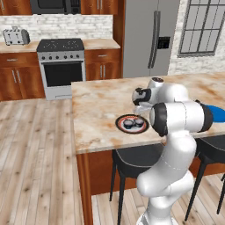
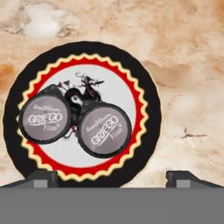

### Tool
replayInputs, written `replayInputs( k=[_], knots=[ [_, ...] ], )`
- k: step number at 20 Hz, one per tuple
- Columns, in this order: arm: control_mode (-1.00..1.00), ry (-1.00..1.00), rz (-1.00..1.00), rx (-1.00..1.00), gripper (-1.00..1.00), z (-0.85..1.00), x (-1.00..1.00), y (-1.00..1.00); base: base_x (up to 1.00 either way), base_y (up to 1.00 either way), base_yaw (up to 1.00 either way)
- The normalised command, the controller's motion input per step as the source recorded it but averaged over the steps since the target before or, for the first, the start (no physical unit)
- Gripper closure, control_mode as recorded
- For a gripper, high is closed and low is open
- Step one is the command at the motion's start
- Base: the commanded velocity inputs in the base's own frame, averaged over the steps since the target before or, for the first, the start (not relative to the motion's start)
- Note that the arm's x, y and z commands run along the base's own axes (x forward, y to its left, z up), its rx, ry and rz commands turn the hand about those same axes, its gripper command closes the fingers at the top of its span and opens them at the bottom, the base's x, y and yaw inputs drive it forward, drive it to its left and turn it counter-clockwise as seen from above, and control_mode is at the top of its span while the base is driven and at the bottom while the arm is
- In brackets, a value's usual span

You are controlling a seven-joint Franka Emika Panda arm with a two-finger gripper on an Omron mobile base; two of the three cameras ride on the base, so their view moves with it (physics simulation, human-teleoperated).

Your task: Place two yogurt containers on each plate.

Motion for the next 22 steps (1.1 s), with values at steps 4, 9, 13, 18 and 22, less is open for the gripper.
replayInputs(
  k=[4, 9, 13, 18, 22],
  knots=[
    [-1.0, -0.01, -0.18, 0.02, -1.0, 0.48, 0.09, -0.51, 0.0, 0.0, 0.0],
    [-1.0, 0.08, -0.17, 0.0, -1.0, 0.28, 0.45, -0.69, 0.0, 0.0, 0.0],
    [-1.0, 0.13, -0.15, 0.01, -1.0, -0.04, 0.97, -0.88, 0.0, 0.0, 0.0],
    [-1.0, 0.11, -0.13, 0.06, -1.0, -0.17, 0.63, -0.89, 0.0, 0.0, 0.0],
    [-1.0, 0.01, 0.0, 0.06, -1.0, -0.26, 0.01, -0.16, 0.0, 0.0, 0.0]
  ],
)
